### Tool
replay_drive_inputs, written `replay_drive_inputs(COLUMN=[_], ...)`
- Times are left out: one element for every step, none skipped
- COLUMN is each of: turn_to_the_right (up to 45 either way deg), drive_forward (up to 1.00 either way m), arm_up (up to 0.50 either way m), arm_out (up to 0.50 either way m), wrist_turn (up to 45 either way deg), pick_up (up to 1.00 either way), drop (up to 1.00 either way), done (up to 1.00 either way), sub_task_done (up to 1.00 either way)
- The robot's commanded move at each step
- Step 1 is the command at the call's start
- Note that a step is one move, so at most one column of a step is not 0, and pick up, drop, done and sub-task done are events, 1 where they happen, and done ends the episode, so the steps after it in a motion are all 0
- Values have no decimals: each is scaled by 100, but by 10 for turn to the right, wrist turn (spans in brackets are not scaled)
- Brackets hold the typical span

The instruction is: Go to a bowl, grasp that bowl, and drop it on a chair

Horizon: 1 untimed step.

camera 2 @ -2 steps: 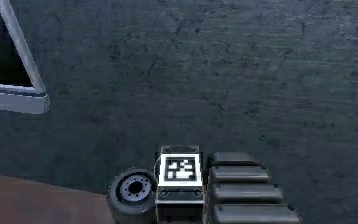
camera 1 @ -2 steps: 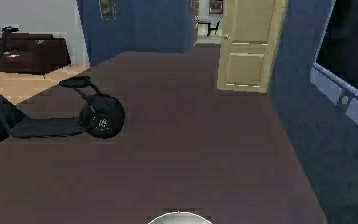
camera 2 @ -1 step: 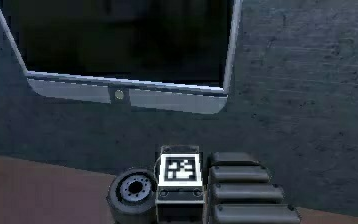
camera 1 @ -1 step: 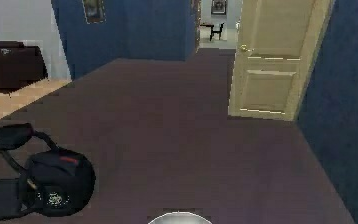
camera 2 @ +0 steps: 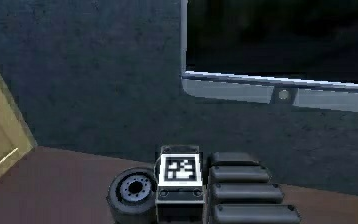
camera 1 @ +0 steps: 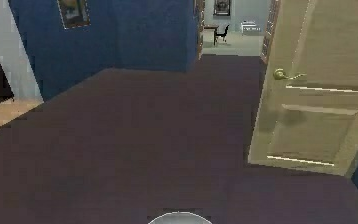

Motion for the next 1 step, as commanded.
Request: replay_drive_inputs(turn_to_the_right=[0], drive_forward=[100], arm_up=[0], arm_out=[0], wrist_turn=[0], pick_up=[0], drop=[0], done=[0], sub_task_done=[0])
